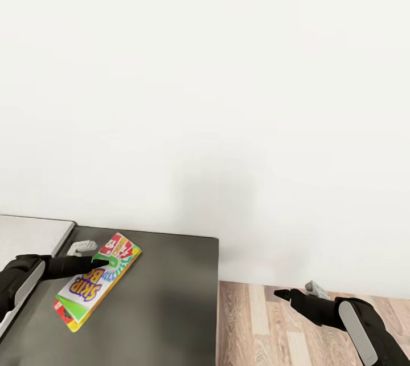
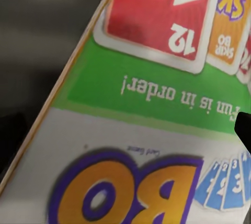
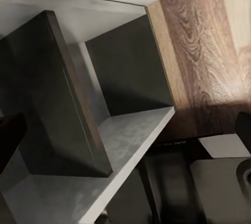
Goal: Put all the toys in the child's room - the three board games (two on the bed and one on the table), the two jigsaw puzzles on the table, and the tennis ball on the table - inside the toy box on the table in the child's room.
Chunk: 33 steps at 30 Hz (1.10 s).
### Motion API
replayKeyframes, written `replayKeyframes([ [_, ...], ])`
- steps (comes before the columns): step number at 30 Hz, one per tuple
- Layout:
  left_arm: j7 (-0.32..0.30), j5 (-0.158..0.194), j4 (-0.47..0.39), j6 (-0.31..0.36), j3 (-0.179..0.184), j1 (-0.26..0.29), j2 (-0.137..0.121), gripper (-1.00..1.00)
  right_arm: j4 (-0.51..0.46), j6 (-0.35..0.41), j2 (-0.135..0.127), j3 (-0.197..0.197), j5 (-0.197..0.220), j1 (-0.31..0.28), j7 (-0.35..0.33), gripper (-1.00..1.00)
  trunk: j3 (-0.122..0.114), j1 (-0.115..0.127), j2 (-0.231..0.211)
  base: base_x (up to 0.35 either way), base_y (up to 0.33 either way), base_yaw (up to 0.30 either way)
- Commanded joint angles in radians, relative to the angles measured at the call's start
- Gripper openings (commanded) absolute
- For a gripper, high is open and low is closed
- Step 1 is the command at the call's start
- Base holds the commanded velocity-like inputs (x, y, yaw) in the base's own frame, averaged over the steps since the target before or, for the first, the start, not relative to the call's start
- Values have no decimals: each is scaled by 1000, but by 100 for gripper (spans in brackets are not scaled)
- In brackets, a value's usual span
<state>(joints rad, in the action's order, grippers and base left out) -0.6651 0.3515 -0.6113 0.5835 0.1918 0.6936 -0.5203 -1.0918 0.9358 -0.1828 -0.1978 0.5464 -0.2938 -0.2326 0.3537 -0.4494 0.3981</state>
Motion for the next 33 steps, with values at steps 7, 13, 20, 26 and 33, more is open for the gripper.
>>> replayKeyframes([
  [7,1,9,-1,8,5,1,-1,100,0,3,0,-4,-10,-1,-11,100,2,-1,2,-46,-204,0],
  [13,2,9,-1,7,5,0,-1,100,0,3,0,-5,-10,-1,-10,100,2,-1,2,-97,-89,0],
  [20,1,9,-1,8,5,1,-1,100,0,3,0,-5,-10,-1,-11,100,2,-1,2,-215,-192,0],
  [26,2,9,-1,8,5,1,0,100,0,3,0,-3,-10,-1,-11,100,2,-1,2,-220,-115,0],
  [33,2,9,-1,8,5,0,0,100,0,3,0,-5,-10,-1,-11,100,2,-1,2,-87,-171,0],
])
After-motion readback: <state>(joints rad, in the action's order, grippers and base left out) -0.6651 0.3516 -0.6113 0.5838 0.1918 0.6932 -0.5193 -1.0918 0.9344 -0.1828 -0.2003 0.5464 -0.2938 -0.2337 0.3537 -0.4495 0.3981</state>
